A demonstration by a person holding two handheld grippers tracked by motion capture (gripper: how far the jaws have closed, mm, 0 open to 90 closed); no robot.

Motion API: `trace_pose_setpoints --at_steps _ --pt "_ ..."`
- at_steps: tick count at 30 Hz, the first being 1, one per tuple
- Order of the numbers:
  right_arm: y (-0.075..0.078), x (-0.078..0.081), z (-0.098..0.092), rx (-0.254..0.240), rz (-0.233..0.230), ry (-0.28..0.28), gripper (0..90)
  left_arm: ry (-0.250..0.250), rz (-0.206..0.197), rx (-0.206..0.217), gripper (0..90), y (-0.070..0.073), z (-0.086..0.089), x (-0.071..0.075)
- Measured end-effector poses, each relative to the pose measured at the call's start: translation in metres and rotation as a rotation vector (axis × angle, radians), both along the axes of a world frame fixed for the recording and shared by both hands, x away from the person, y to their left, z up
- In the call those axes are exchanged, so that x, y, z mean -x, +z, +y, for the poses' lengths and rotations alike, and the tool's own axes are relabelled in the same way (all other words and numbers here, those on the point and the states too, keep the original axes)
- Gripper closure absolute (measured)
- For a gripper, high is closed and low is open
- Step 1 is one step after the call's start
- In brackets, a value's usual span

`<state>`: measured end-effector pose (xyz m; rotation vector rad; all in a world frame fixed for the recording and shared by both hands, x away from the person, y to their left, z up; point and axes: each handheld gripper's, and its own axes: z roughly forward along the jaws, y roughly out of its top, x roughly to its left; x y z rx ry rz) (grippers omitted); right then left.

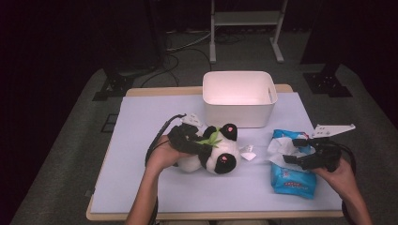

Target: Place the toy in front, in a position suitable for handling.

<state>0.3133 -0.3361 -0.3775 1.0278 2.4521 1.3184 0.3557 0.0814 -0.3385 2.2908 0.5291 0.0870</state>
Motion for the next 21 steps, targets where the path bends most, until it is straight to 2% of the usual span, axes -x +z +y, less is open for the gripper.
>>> trace_pose_setpoints --at_steps 11,21 --pt "0.0 0.0 -0.001 0.006 0.001 0.006 15.2 -0.016 0.022 -0.001 66.6 -0.003 -0.027 -0.003" --pt "-0.005 -0.001 0.001 0.032 0.022 0.012 15.2 -0.044 0.04 -0.007 65.2 -0.013 -0.038 0.0"
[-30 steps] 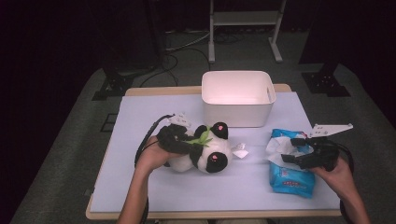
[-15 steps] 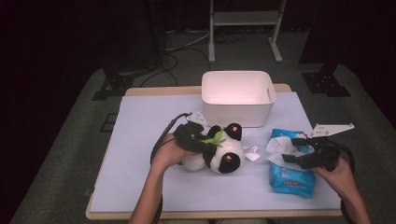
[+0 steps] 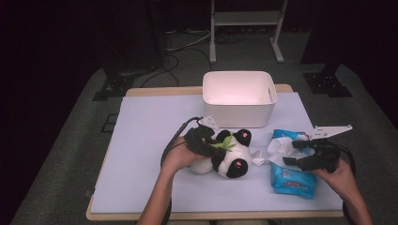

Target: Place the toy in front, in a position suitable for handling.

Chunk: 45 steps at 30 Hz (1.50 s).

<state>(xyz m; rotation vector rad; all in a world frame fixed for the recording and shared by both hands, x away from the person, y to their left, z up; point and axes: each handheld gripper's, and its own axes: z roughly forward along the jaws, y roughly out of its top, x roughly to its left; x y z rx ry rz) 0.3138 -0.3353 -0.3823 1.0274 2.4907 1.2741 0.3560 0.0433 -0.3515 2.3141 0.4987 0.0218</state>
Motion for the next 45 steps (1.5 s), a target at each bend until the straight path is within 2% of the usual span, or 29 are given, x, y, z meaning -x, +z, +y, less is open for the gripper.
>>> trace_pose_setpoints --at_steps 6,11,16,18,22,26,28,31,33,34,39,40,42,45 --pt "-0.002 0.0 0.001 0.006 0.009 0.003 15.2 -0.005 0.004 -0.002 61.3 0.0 0.0 0.0" --pt "-0.003 0.001 0.001 0.007 0.014 0.001 15.2 -0.003 0.011 0.022 55.9 0.001 0.004 0.001" --pt "-0.003 0.001 0.002 0.019 0.015 0.003 15.2 -0.013 -0.002 0.029 54.5 0.006 0.009 0.002" --pt "-0.003 0.002 0.002 0.023 0.018 0.001 15.2 -0.007 -0.011 0.048 53.5 0.012 0.014 0.002" --pt "-0.003 0.002 0.001 0.029 0.019 0.004 15.2 -0.005 -0.018 0.051 52.0 0.019 0.023 0.001" --pt "-0.001 0.001 -0.002 0.032 0.024 0.0 15.2 0.0 -0.018 0.047 50.9 0.021 0.03 0.0" --pt "0.0 0.001 -0.003 0.035 0.03 -0.001 15.2 0.003 -0.016 0.058 50.2 0.022 0.036 0.0" --pt "0.006 0.002 -0.004 0.073 0.028 -0.001 15.6 0.004 -0.019 0.07 49.7 0.023 0.042 0.0" --pt "0.008 0.002 -0.004 0.08 0.023 -0.002 16.2 0.007 -0.02 0.08 49.5 0.023 0.045 0.001" --pt "0.011 0.001 -0.003 0.083 0.019 0.008 20.3 0.009 -0.021 0.079 48.3 0.024 0.048 0.0" --pt "0.013 -0.003 0.001 0.112 0.014 0.027 24.6 0.025 -0.026 0.078 47.0 0.023 0.06 0.0" --pt "0.012 -0.005 0.004 0.126 0.017 0.039 30.2 0.028 -0.023 0.066 45.6 0.022 0.066 -0.001" --pt "0.01 -0.006 0.007 0.145 0.013 0.047 33.0 0.037 -0.021 0.066 44.4 0.021 0.068 -0.001" --pt "0.008 -0.009 0.01 0.17 0.009 0.054 37.5 0.055 -0.005 0.087 40.0 0.016 0.077 -0.003"
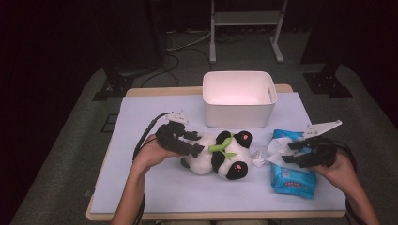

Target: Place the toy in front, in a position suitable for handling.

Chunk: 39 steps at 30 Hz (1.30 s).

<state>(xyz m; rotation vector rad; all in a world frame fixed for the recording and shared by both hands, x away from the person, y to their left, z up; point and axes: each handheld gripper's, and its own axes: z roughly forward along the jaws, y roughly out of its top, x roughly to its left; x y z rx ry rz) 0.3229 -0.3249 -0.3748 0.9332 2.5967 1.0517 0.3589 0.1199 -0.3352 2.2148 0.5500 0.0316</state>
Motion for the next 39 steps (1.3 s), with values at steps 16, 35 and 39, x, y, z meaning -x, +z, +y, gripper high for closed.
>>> trace_pose_setpoints --at_steps 16,35,39 --pt "-0.009 0.002 -0.001 0.068 -0.03 -0.009 79.6 -0.002 0.064 0.025 33.9 -0.037 0.019 -0.008" --pt "-0.014 -0.004 -0.017 0.027 0.001 -0.036 82.4 -0.034 0.086 -0.026 41.1 -0.034 0.008 0.009" --pt "-0.016 -0.005 -0.02 0.005 0.008 -0.044 82.6 -0.043 0.086 -0.04 41.2 -0.032 0.006 0.014"
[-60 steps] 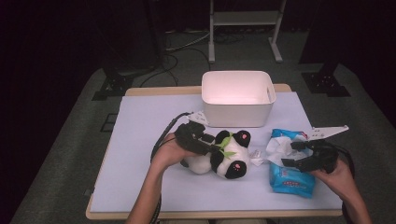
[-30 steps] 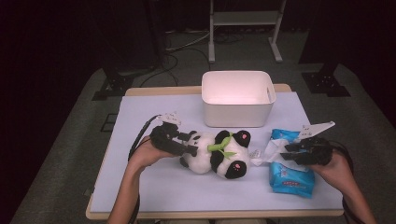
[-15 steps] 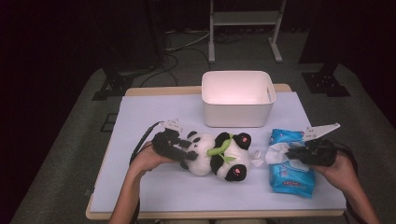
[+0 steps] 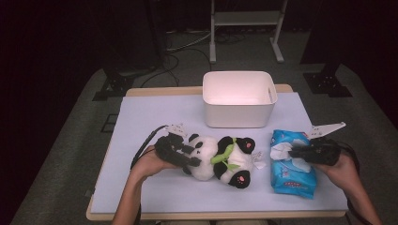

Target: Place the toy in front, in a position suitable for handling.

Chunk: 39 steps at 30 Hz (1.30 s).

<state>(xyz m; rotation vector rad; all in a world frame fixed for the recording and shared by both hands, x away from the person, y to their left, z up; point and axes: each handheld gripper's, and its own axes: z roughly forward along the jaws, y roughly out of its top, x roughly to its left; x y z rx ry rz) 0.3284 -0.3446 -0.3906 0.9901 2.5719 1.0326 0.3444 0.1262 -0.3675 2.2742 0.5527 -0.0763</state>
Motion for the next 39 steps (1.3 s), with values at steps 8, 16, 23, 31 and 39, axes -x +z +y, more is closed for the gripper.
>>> trace_pose_setpoints --at_steps 8,16,23,31,39 --pt "0.016 0.008 0.004 -0.006 -0.048 0.025 83.4 0.019 -0.024 -0.007 39.7 -0.001 -0.002 0.003" --pt "0.029 0.008 0.008 -0.011 -0.05 0.039 84.2 0.018 -0.042 0.019 38.4 -0.006 0.001 0.003" --pt "0.035 0.007 0.011 -0.031 -0.038 0.053 85.0 0.015 -0.05 0.039 38.2 -0.008 0.003 0.002" --pt "0.04 0.006 0.012 -0.066 -0.019 0.064 86.0 0.016 -0.051 0.039 37.7 -0.009 0.003 0.002" --pt "0.051 0.006 0.018 -0.106 -0.026 0.095 86.3 0.007 -0.05 0.027 37.4 -0.007 0.002 0.0"
